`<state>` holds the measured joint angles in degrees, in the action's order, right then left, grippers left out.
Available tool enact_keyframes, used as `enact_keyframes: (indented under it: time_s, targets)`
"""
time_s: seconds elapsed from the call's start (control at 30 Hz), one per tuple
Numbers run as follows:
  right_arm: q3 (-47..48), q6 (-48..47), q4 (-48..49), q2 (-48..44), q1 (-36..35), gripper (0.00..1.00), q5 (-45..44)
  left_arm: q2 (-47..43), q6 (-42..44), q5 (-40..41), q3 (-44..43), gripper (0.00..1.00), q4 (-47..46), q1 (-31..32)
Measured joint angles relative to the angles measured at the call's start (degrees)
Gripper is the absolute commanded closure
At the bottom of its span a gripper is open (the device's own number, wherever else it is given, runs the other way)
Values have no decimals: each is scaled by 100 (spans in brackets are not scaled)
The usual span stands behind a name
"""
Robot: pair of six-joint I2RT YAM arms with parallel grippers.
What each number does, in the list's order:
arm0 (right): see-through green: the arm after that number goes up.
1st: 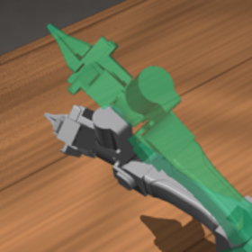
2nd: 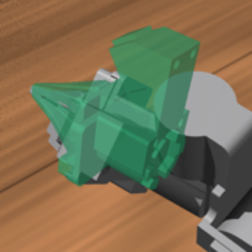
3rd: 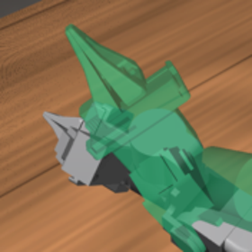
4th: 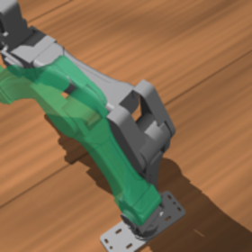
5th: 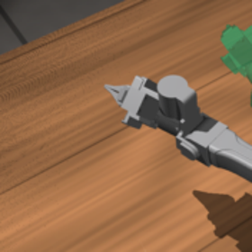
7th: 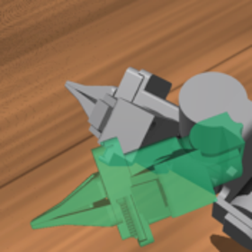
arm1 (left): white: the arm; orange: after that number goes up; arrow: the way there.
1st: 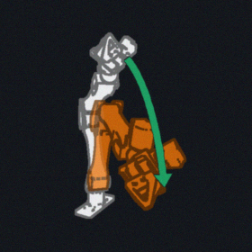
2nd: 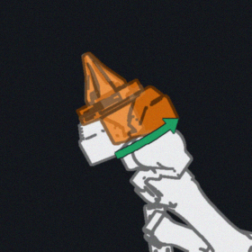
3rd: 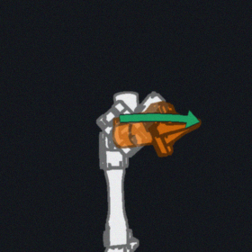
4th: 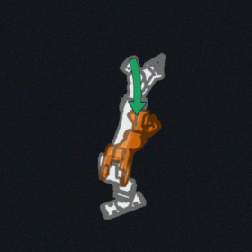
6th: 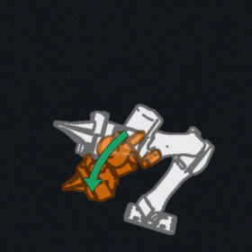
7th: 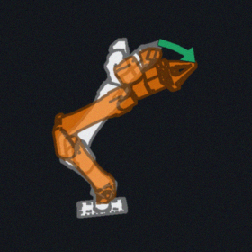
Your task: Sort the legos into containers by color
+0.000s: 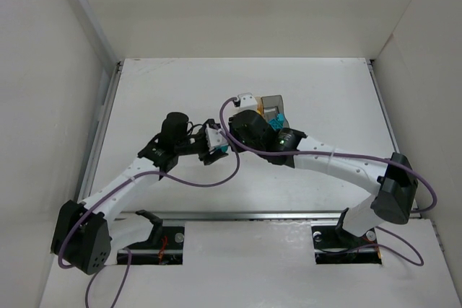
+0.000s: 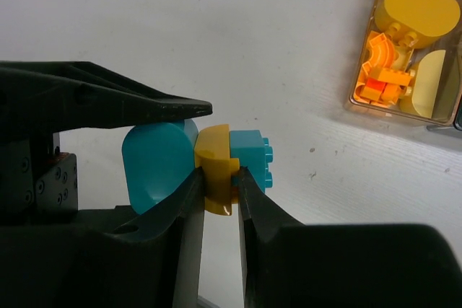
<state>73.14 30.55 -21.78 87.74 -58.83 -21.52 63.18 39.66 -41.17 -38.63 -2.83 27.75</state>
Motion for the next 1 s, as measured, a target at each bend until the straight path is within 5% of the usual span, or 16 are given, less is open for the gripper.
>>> enact_keyframes:
  time_s: [0.13,0.23,0.47,0.67,0.8,1.0]
  targets:
    - [0,9,31,0,28,100,4,0,-31,114,0,85,-28,15]
    - [0,31,22,0,28,100,-37,-2,-4,133,-4,100,-9,22]
    - [-361,275,334,-101,341,100,363,-7,96,389,-87,100,216,79]
    - [-1154,229,-48,-839,1528,100,-129,-168,90,520,-328,100,815,26]
    - [-1307,208,-131,-1222,1596,100,-258,-96,-232,450,-658,100,800,59]
    - [-1746,275,-254,-1751,1727,100,-446,1471,-1163,553,-2028,100,236,577]
